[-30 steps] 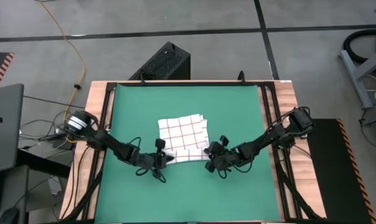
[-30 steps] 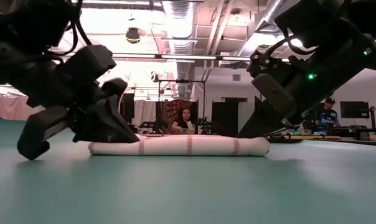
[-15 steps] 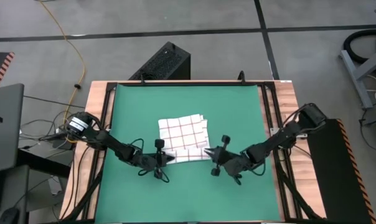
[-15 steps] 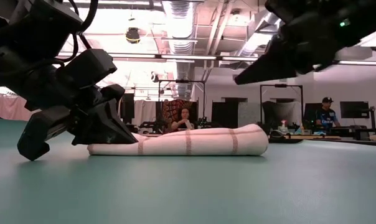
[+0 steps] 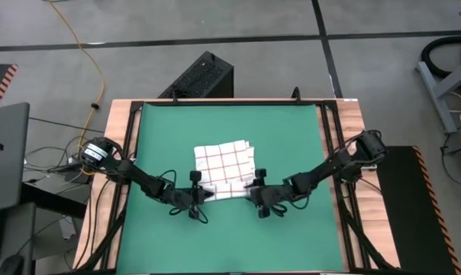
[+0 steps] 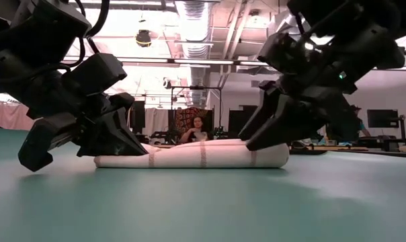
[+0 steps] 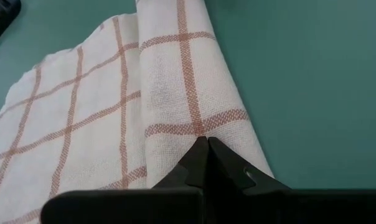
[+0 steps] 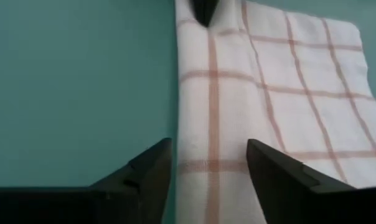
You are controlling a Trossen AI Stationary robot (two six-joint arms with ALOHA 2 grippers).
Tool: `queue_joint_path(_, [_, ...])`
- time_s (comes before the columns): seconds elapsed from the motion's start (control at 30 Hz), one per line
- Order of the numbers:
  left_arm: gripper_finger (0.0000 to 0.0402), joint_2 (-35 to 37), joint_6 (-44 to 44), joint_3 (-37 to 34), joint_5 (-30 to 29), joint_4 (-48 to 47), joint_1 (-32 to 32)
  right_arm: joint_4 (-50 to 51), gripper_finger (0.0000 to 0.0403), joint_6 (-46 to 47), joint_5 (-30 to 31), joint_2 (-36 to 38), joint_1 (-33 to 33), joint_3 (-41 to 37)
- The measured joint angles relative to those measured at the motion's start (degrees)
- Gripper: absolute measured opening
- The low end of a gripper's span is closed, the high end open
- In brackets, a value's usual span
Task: Roll towel into tight, uniform cylinder
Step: Roll the white towel
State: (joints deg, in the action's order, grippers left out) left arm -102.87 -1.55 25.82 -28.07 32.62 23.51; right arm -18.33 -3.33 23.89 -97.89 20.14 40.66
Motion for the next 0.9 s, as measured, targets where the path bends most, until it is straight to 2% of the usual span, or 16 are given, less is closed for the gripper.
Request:
queue_joint_path(0.1, [0.0, 0.0, 0.3, 0.0, 0.1, -0.4, 0.0, 3.3, 0.024, -0.1, 0.0, 0.0, -0.7, 0.0])
queue_joint_path(0.27, [0.0, 0.0, 0.4, 0.0, 0.2, -0.5, 0.0, 9.4, 0.0239, 0.1, -0.2, 0.2, -0.7, 0.0])
queue_joint_path(0.57, [0.0, 0.0, 2.1, 0.0, -0.2, -0.5, 0.0, 10.3, 0.0233, -1.0, 0.6, -5.0, -1.5, -0.6])
queue_joint_path(0.7, [0.0, 0.0, 2.2, 0.0, 0.3, -0.5, 0.0, 8.3, 0.0197, 0.3, 4.1, -8.4, -1.3, -0.4])
queue_joint_path(0.9, [0.0, 0.0, 1.6, 0.0, 1.3, -0.1, -0.1, 6.1, 0.0085, 5.7, 7.1, -10.4, -0.8, -0.4])
